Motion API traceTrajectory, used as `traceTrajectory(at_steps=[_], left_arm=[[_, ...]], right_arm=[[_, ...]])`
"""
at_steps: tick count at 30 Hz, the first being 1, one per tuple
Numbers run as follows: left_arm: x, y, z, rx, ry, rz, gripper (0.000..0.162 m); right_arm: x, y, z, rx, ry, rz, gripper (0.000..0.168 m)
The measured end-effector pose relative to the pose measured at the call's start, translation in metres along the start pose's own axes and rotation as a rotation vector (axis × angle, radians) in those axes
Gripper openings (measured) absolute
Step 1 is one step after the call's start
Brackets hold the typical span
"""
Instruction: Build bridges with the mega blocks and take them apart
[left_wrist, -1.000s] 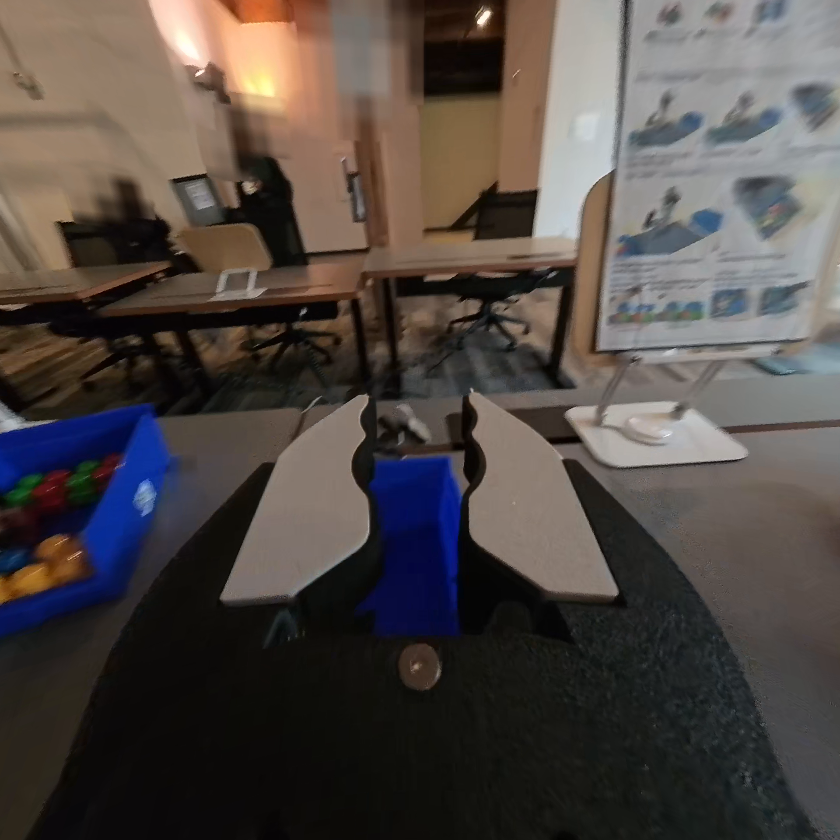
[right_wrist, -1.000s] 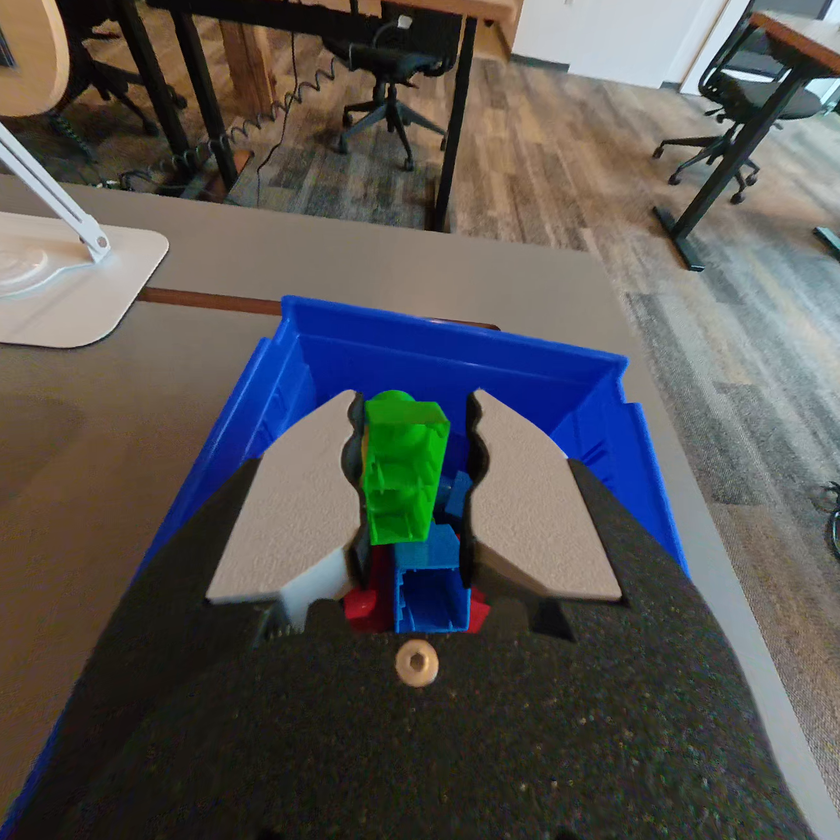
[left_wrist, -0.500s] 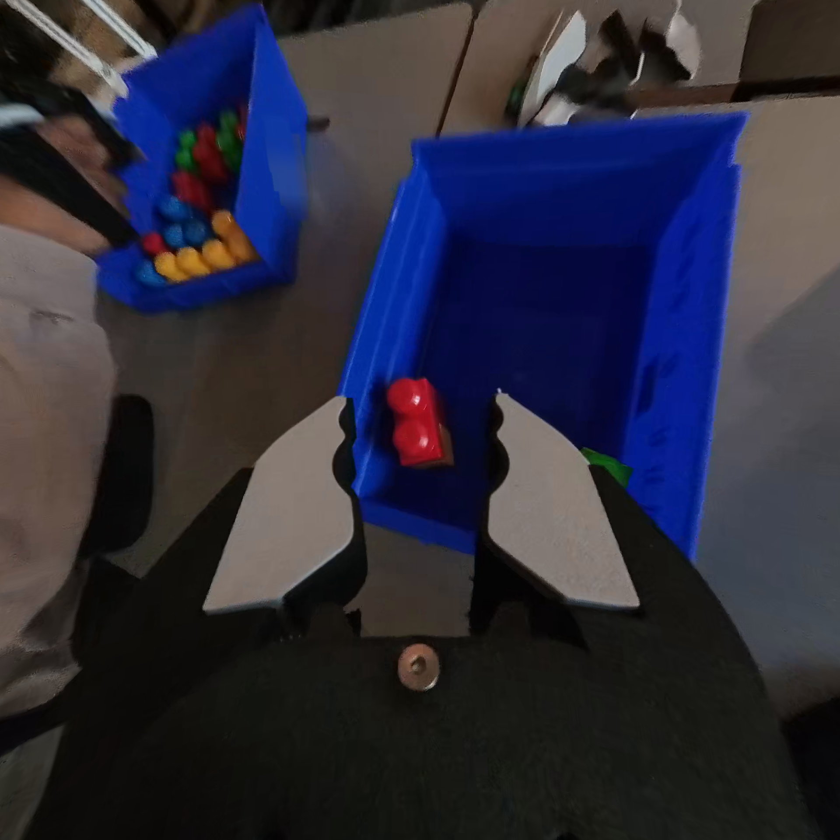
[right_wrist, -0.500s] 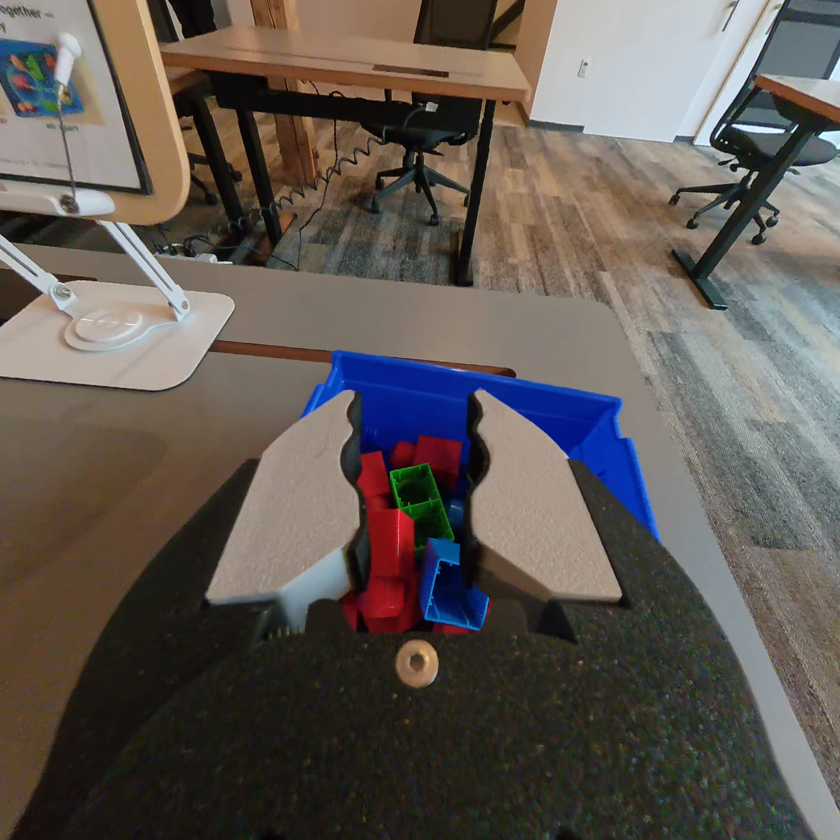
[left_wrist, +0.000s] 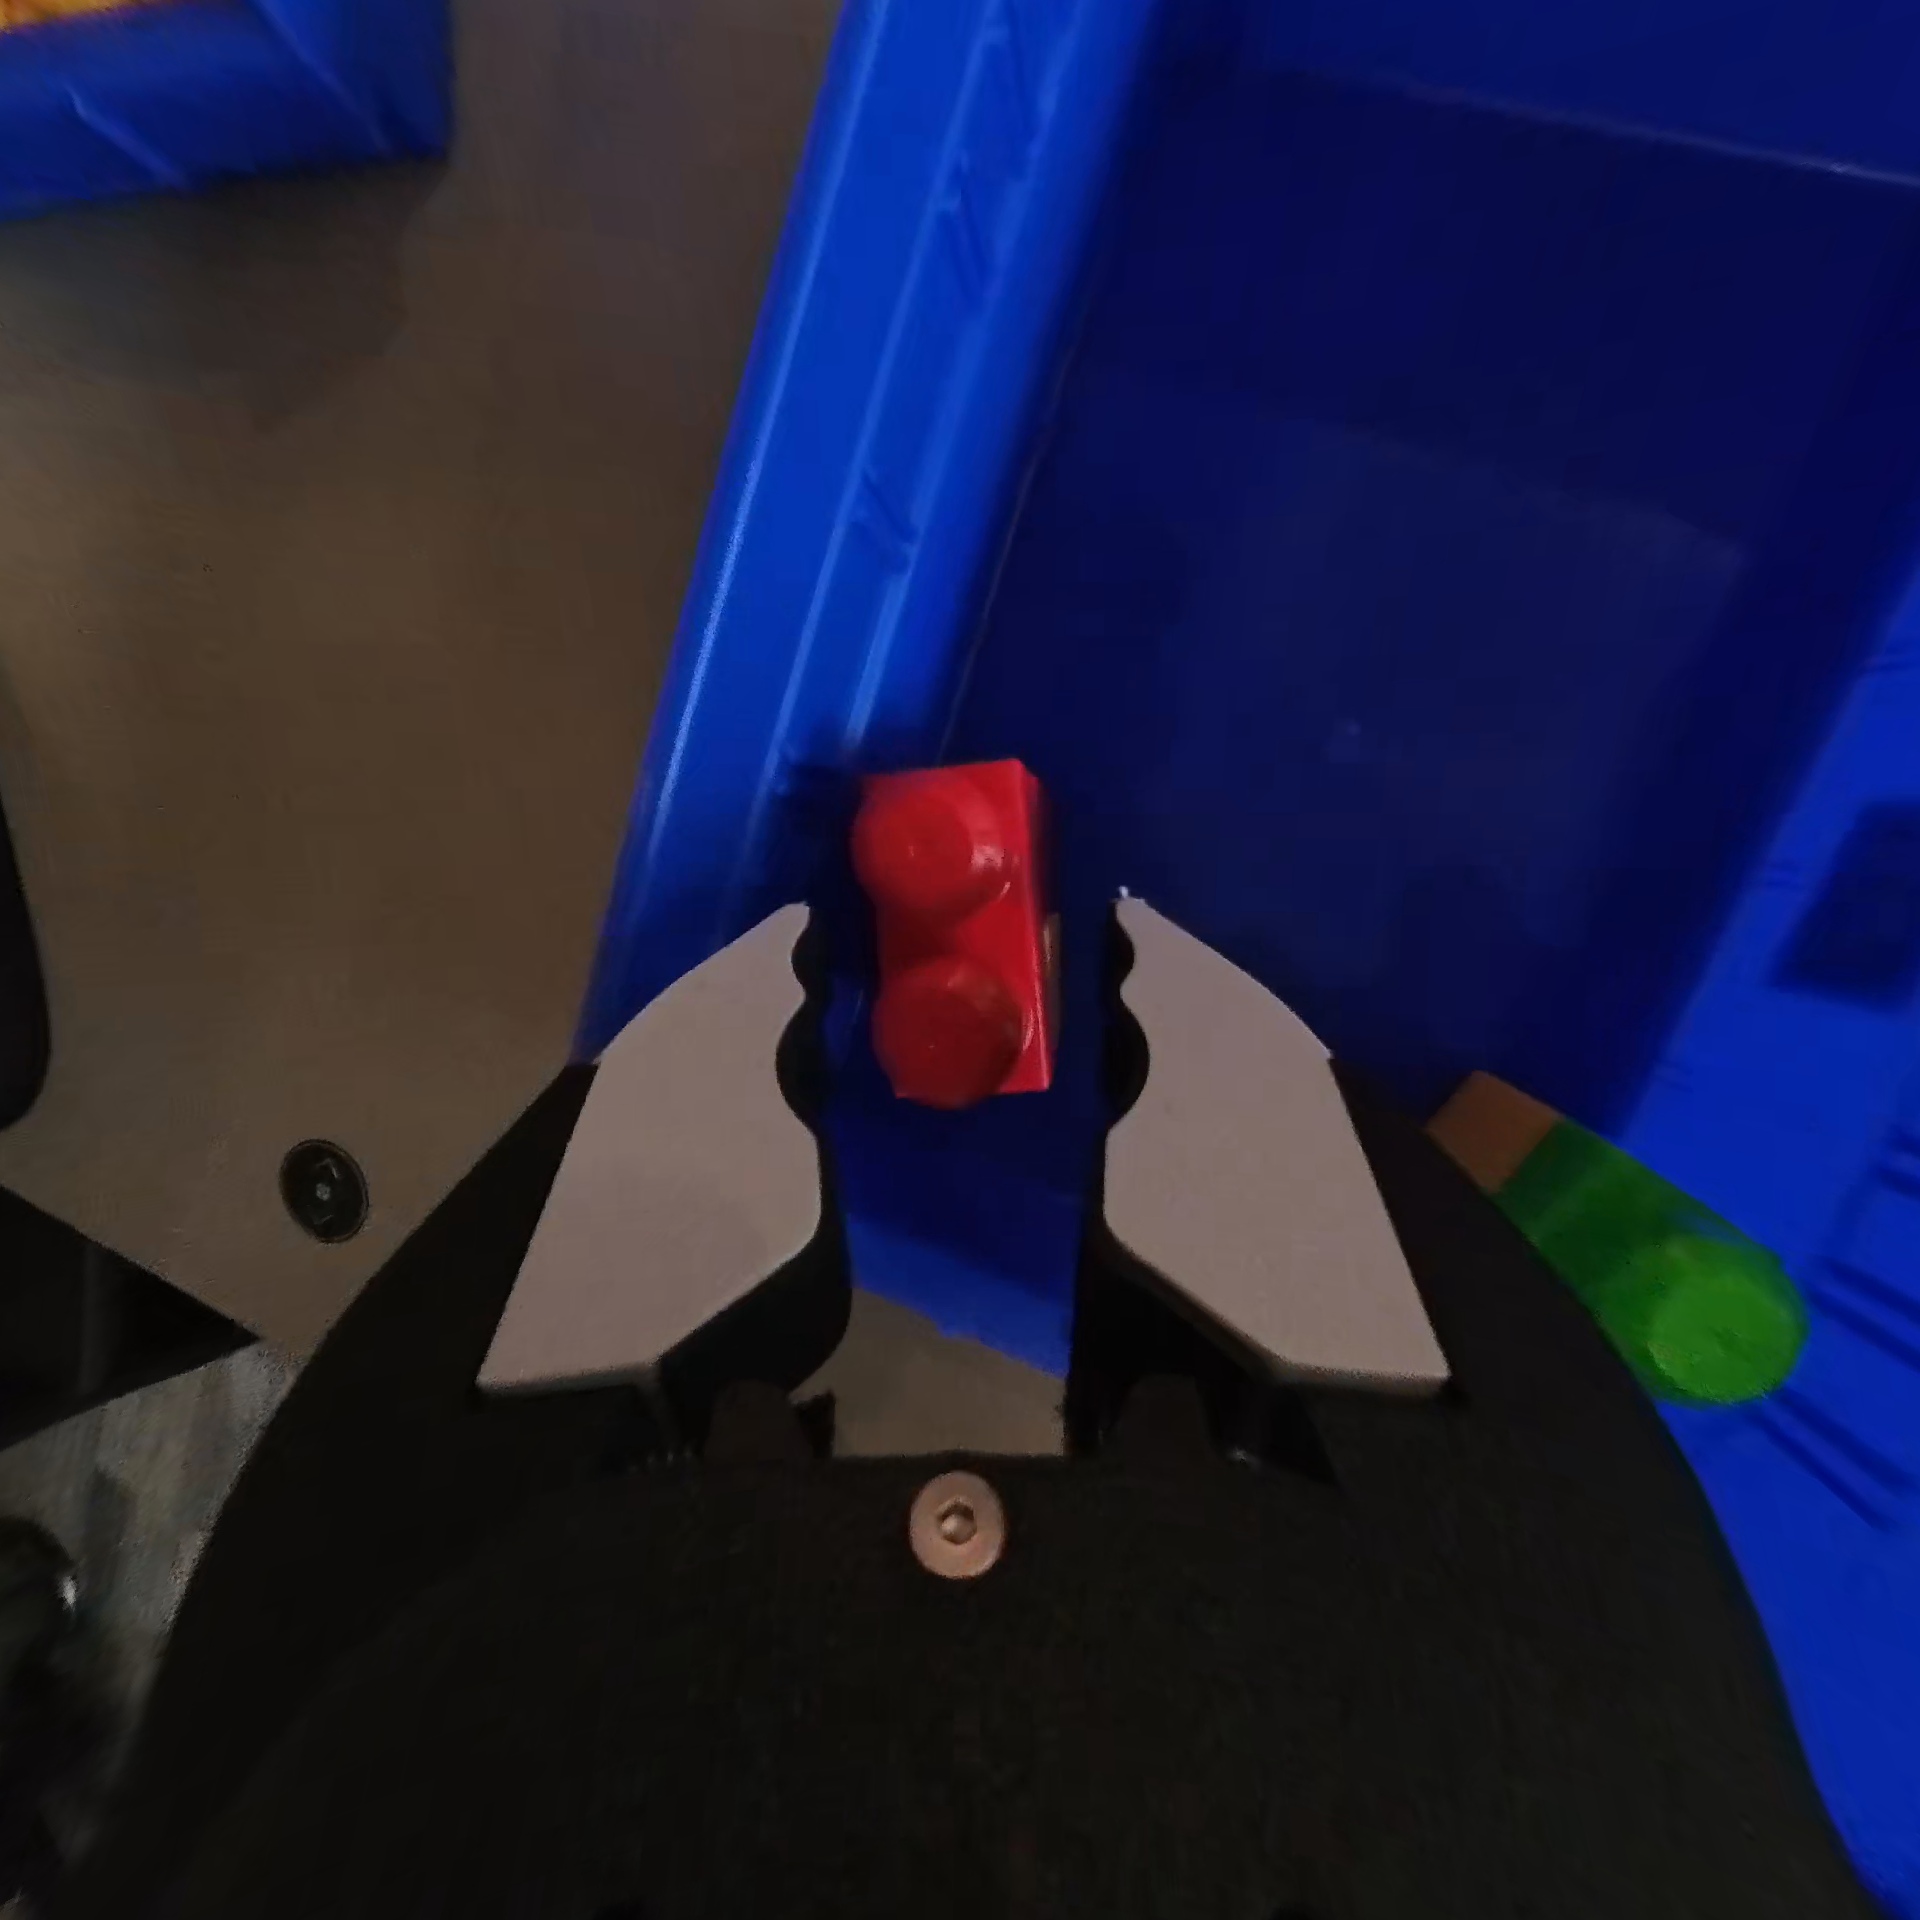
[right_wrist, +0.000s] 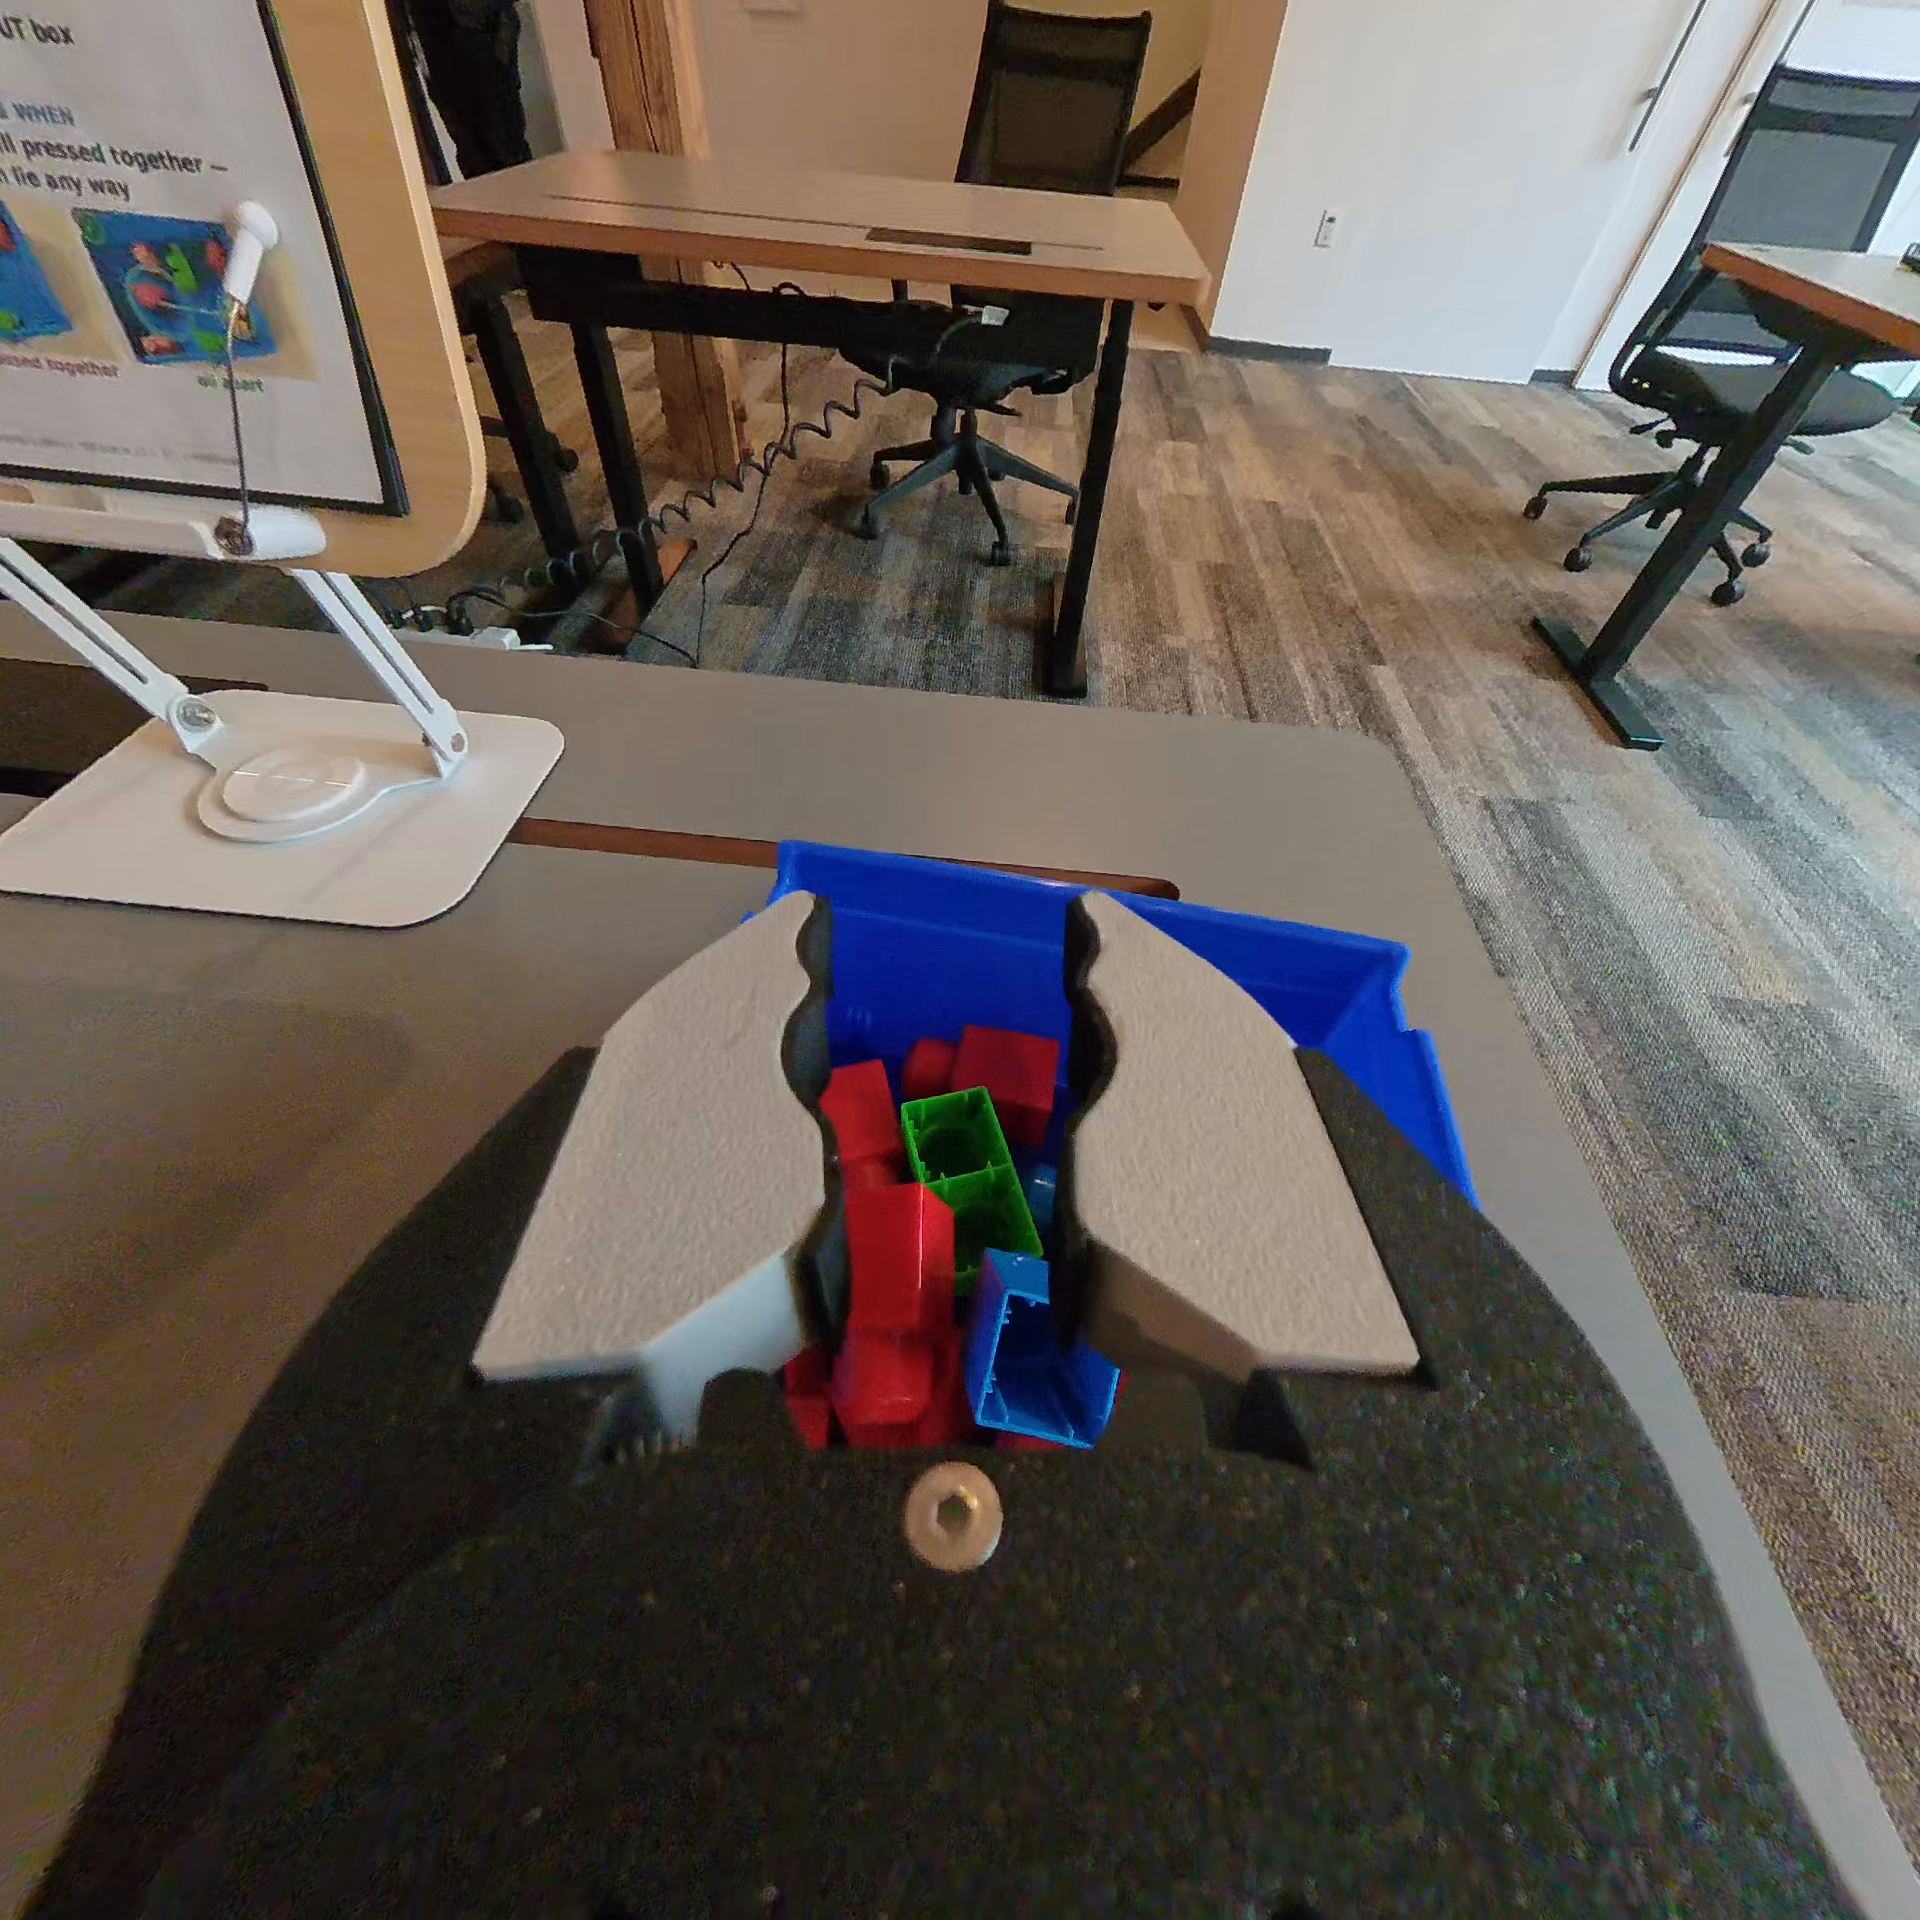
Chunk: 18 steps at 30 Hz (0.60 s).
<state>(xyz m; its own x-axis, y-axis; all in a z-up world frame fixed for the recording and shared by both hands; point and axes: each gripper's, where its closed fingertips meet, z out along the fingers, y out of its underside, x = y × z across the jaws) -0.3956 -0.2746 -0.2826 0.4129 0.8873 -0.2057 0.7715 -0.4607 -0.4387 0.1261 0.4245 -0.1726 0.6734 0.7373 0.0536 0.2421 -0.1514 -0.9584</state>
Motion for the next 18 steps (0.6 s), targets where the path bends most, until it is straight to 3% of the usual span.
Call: traceTrajectory(at_steps=[6, 10, 15, 18], left_arm=[[0.003, 0.008, 0.024, -0.080, -0.005, 0.029, 0.043], [0.001, 0.001, 0.032, -0.041, -0.024, 0.035, 0.038], [0.002, -0.013, 0.017, 0.052, -0.008, 0.023, 0.037], [0.006, -0.037, -0.013, 0.215, 0.001, 0.025, 0.037]], right_arm=[[-0.002, 0.000, 0.000, 0.000, -0.006, -0.007, 0.042], [-0.001, 0.002, 0.001, -0.008, -0.009, -0.005, 0.042], [-0.003, -0.001, -0.001, -0.002, -0.015, -0.005, 0.042], [-0.008, -0.004, -0.003, -0.001, -0.030, -0.015, 0.042]])
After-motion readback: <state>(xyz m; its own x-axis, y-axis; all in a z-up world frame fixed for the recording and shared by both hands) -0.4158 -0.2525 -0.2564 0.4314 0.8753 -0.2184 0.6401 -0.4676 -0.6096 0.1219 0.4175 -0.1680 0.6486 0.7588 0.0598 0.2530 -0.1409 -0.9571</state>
